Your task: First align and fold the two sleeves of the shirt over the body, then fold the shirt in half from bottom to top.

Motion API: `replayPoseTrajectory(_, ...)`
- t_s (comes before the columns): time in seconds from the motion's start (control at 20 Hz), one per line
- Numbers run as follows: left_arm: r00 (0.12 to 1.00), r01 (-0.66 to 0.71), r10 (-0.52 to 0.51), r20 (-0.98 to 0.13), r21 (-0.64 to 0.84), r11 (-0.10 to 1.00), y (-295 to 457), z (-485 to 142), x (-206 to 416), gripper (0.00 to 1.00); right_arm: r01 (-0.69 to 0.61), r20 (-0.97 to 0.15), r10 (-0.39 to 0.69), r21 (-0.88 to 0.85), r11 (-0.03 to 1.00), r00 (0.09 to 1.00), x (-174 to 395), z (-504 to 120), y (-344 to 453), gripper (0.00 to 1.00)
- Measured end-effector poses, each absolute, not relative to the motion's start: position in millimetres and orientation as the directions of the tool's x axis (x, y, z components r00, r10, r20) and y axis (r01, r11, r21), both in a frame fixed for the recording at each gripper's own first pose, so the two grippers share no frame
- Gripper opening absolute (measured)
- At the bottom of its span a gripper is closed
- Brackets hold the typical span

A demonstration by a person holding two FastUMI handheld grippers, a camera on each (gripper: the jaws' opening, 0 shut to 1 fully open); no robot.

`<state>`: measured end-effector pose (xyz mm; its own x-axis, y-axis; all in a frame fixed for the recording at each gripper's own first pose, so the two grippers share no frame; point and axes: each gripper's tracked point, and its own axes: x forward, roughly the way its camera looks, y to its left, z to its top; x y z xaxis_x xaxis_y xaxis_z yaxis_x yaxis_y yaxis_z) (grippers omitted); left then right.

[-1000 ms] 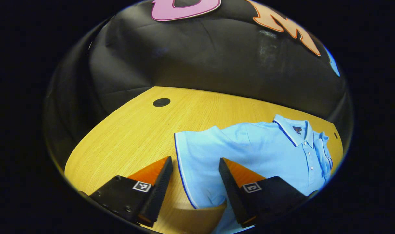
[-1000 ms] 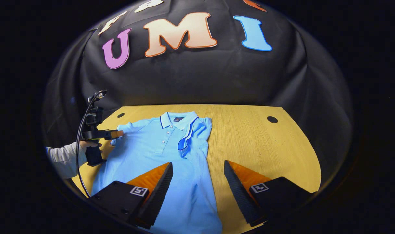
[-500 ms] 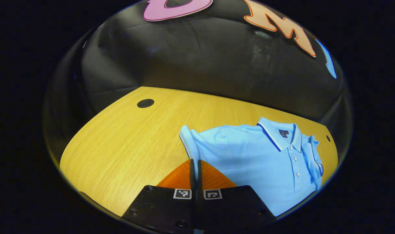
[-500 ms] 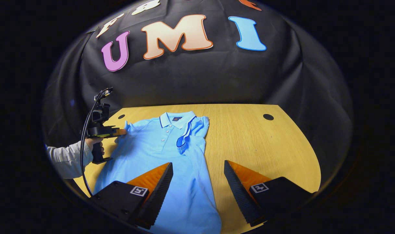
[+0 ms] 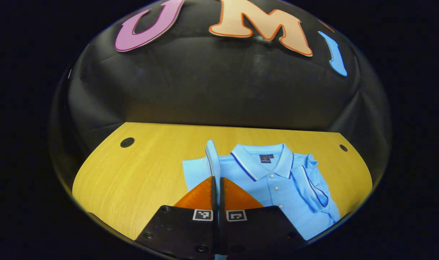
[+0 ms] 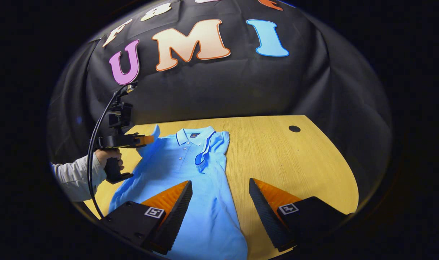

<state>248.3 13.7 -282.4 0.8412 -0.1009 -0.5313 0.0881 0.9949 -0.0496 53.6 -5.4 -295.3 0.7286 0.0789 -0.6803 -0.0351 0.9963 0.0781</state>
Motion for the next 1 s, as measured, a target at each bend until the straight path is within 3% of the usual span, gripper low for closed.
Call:
replayPoseTrajectory(0.2,0.829,0.117,-0.110,-0.548,-0.023,0.993,-8,-296,247,0.00,-0.028,-0.686,0.082,0.089,0.996,0.723,54,-300,-1,0.98)
replayPoseTrajectory(0.25,0.818,0.134,-0.135,-0.559,-0.042,0.990,-16,-304,246,0.01,-0.024,-0.688,0.079,0.088,0.996,0.721,56,-302,0,0.94)
replayPoseTrajectory(0.35,0.796,0.173,-0.186,-0.575,-0.078,0.982,-27,-310,238,0.04,-0.018,-0.688,0.075,0.090,0.996,0.721,60,-309,4,0.98)
replayPoseTrajectory(0.5,0.806,0.200,-0.196,-0.558,-0.055,0.978,-26,-306,232,0.98,-0.018,-0.685,0.066,0.078,0.997,0.726,65,-314,6,0.94)
replayPoseTrajectory(0.55,0.815,0.202,-0.198,-0.544,-0.054,0.978,-24,-301,226,0.94,-0.020,-0.680,0.057,0.062,0.998,0.731,67,-314,5,0.98)
replayPoseTrajectory(0.6,0.828,0.197,-0.202,-0.523,-0.066,0.978,-22,-294,220,0.96,-0.021,-0.671,0.046,0.045,0.999,0.740,68,-313,4,0.94)
replayPoseTrajectory(0.65,0.839,0.182,-0.198,-0.506,-0.083,0.980,-17,-285,212,0.96,-0.021,-0.660,0.036,0.031,0.999,0.750,67,-310,3,0.98)
replayPoseTrajectory(0.7,0.847,0.168,-0.195,-0.494,-0.099,0.981,-12,-280,203,0.96,-0.022,-0.649,0.029,0.020,1.000,0.760,66,-307,3,0.94)
replayPoseTrajectory(0.75,0.854,0.146,-0.183,-0.487,-0.113,0.983,-5,-273,191,0.96,-0.032,-0.639,0.034,0.016,0.999,0.768,64,-302,4,0.98)
replayPoseTrajectory(0.85,0.865,0.105,-0.152,-0.479,-0.122,0.987,11,-258,168,0.95,-0.065,-0.622,0.056,0.009,0.998,0.781,57,-296,8,0.94)
replayPoseTrajectory(1.0,0.887,0.058,-0.105,-0.450,-0.117,0.991,31,-236,130,0.95,-0.083,-0.593,0.067,0.000,0.997,0.803,39,-279,8,0.98)
